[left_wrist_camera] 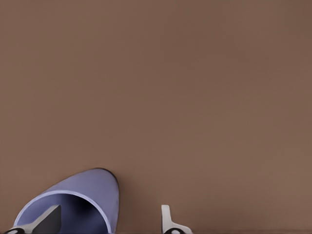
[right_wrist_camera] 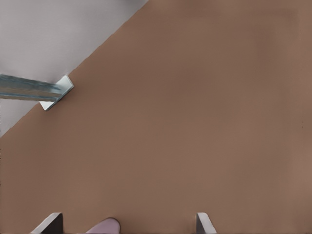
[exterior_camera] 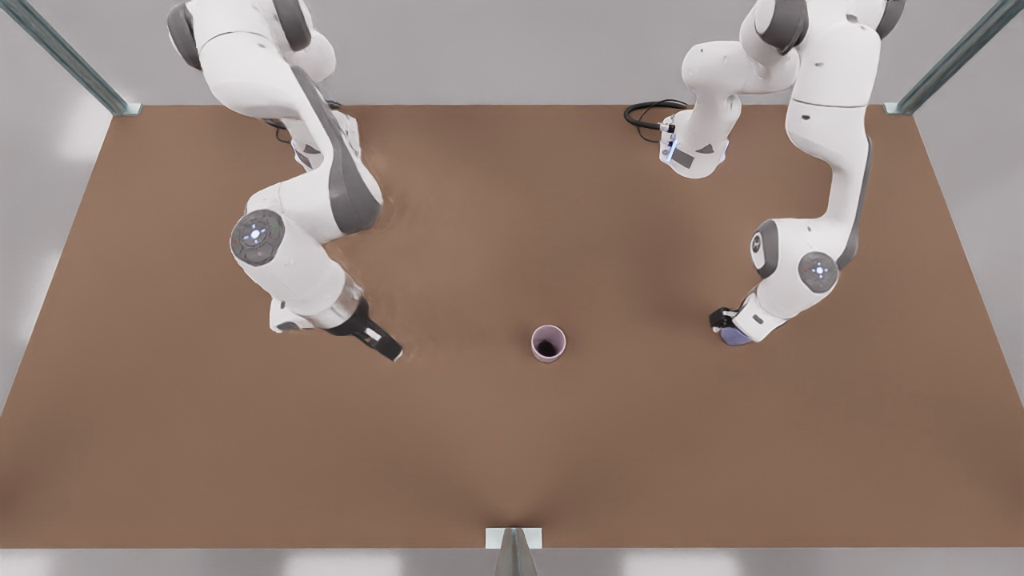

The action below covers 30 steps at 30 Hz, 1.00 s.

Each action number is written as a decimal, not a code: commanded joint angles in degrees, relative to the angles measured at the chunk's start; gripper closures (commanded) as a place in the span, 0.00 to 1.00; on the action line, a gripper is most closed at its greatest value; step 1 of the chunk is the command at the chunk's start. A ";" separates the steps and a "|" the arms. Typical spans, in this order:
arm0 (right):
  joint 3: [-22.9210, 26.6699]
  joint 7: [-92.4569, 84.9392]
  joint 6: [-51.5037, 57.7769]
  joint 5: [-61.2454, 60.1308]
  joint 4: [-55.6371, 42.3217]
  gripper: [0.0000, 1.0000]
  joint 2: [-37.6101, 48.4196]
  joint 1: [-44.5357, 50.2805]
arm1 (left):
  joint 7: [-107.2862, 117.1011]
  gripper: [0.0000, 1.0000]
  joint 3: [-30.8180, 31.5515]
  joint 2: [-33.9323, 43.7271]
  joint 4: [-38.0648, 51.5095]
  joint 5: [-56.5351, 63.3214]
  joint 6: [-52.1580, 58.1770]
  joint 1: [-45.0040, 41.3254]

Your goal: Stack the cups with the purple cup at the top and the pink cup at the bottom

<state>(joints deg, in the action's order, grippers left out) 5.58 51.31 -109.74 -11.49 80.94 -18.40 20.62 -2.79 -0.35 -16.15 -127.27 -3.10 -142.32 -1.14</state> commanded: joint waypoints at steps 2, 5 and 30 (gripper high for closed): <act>-1.88 -42.78 14.55 9.20 2.82 0.00 7.58 -11.39 | 0.07 0.00 0.00 -0.72 0.00 0.11 -0.50 0.00; -0.83 -48.23 17.72 11.39 -1.05 0.00 7.76 -14.03 | 0.15 0.36 0.00 -1.34 0.09 0.11 -0.41 0.00; 2.25 -48.06 27.12 9.64 -8.08 0.00 5.48 -17.72 | 2.52 0.79 2.46 -1.34 10.71 1.16 6.35 -4.92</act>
<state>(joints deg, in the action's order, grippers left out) 7.85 12.03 -82.91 -1.68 72.94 -12.91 2.87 -1.64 2.10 -17.39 -118.11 -2.04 -140.35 -5.19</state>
